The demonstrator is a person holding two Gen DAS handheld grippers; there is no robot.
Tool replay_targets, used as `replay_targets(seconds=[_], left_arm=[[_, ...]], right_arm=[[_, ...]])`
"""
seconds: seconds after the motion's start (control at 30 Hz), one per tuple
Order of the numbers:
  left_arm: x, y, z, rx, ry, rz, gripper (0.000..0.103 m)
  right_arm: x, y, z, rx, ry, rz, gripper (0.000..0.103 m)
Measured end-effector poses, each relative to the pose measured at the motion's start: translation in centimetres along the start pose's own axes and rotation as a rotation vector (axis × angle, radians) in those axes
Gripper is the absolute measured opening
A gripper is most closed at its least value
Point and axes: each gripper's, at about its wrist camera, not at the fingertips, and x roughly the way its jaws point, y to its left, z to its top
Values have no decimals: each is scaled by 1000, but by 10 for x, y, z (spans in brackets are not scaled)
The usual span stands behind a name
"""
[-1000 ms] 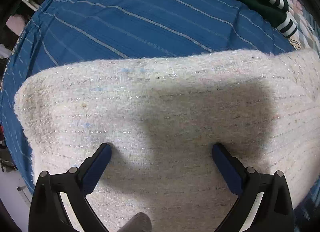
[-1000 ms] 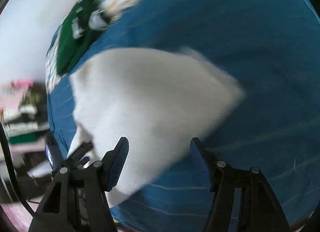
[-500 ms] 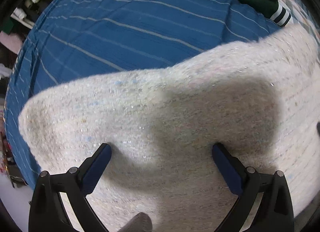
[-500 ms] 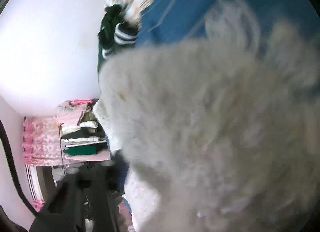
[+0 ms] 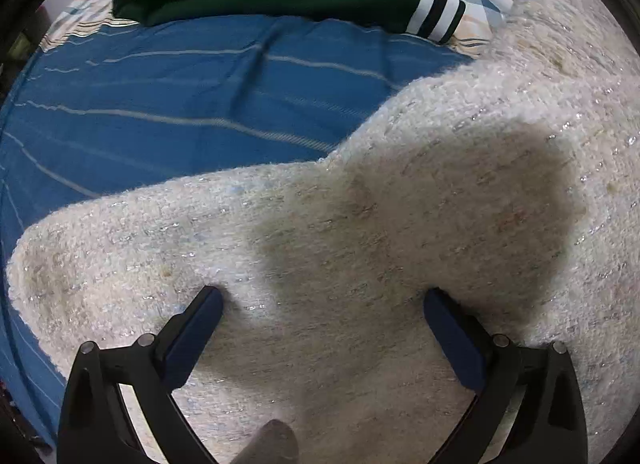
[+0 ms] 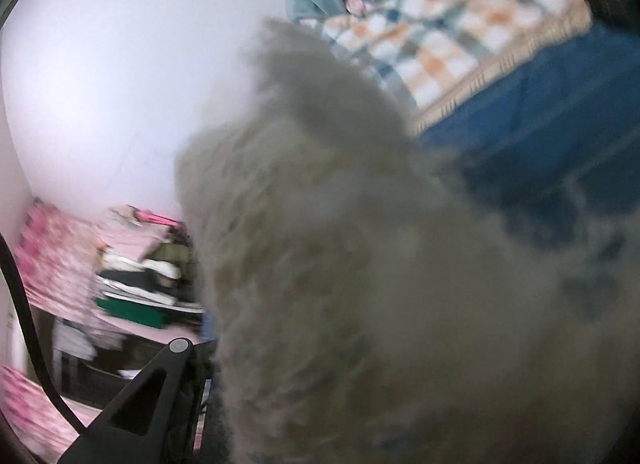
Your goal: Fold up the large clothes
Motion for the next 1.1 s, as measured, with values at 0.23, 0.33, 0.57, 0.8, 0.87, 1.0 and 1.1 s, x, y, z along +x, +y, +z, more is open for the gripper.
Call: replay_targets(seconds=[0.23, 0.33, 0.57, 0.8, 0.87, 1.0, 1.1], left_arm=[[-83, 107, -64, -333, -99, -15, 102], [-121, 172, -129, -516, -100, 60, 102], [-146, 260, -268, -761, -33, 200, 102], [-154, 283, -315, -936, -67, 48, 102], [-159, 283, -313, -959, -114, -34, 102], [-160, 268, -297, -954, -188, -224, 102], [-145, 260, -273, -977, -212, -382, 102]], right_arm=[[12, 81, -26, -176, 65, -51, 24], [44, 138, -71, -331, 147, -60, 23], [162, 193, -232, -719, 385, -173, 24], [198, 189, -306, -905, 605, -244, 70], [179, 196, -298, -857, 691, -157, 79], [136, 189, -269, -779, 744, -105, 79], [117, 163, -237, -713, 726, -192, 79]])
